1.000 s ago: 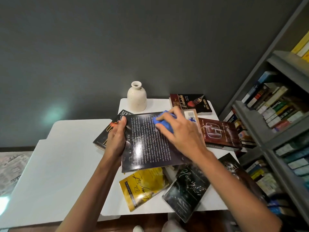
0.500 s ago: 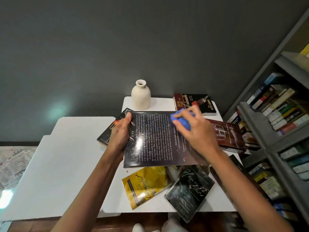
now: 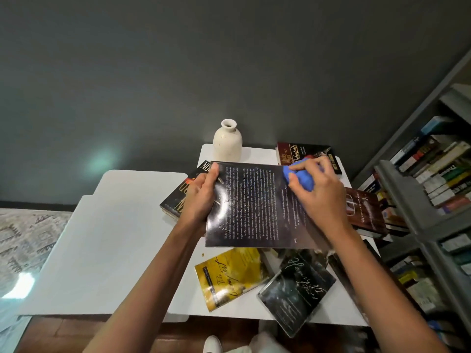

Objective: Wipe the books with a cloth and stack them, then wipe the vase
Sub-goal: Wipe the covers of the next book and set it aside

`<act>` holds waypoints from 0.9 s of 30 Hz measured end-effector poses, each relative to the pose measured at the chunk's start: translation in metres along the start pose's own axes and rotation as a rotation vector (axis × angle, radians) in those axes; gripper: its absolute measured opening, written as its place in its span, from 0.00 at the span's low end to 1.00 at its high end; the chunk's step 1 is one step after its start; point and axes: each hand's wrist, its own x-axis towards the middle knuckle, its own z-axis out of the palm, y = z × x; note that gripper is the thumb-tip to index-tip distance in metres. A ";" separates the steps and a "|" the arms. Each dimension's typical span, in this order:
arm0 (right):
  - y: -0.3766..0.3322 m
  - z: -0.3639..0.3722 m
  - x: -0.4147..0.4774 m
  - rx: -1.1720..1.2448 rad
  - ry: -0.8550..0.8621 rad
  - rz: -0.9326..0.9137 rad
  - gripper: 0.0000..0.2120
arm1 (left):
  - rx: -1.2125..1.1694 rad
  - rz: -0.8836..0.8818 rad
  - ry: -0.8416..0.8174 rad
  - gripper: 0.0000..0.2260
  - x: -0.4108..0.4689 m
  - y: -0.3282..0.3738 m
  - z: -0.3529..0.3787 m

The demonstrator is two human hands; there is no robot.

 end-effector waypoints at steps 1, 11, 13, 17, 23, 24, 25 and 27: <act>-0.004 0.002 0.004 -0.026 0.023 -0.005 0.07 | -0.013 0.005 -0.002 0.24 0.000 -0.001 0.002; -0.018 -0.002 -0.036 -0.010 -0.090 -0.202 0.08 | -0.053 0.012 0.022 0.23 0.002 -0.008 -0.009; -0.005 -0.007 -0.022 -0.049 0.016 -0.048 0.06 | -0.053 0.014 0.002 0.19 0.003 -0.013 -0.009; -0.032 0.009 -0.013 -0.022 0.022 -0.114 0.09 | -0.066 0.040 -0.001 0.16 0.002 -0.014 0.003; -0.037 0.010 -0.064 0.204 -0.298 -0.366 0.10 | -0.079 0.023 0.078 0.25 0.007 -0.016 -0.001; -0.028 0.007 -0.059 0.173 -0.251 -0.324 0.09 | -0.093 0.016 0.077 0.24 0.006 -0.017 -0.002; -0.021 0.005 -0.050 0.140 -0.190 -0.262 0.09 | -0.098 0.009 0.073 0.24 0.005 -0.017 -0.002; -0.022 0.006 -0.034 0.109 -0.085 -0.171 0.09 | -0.089 0.010 0.074 0.23 0.003 -0.016 0.002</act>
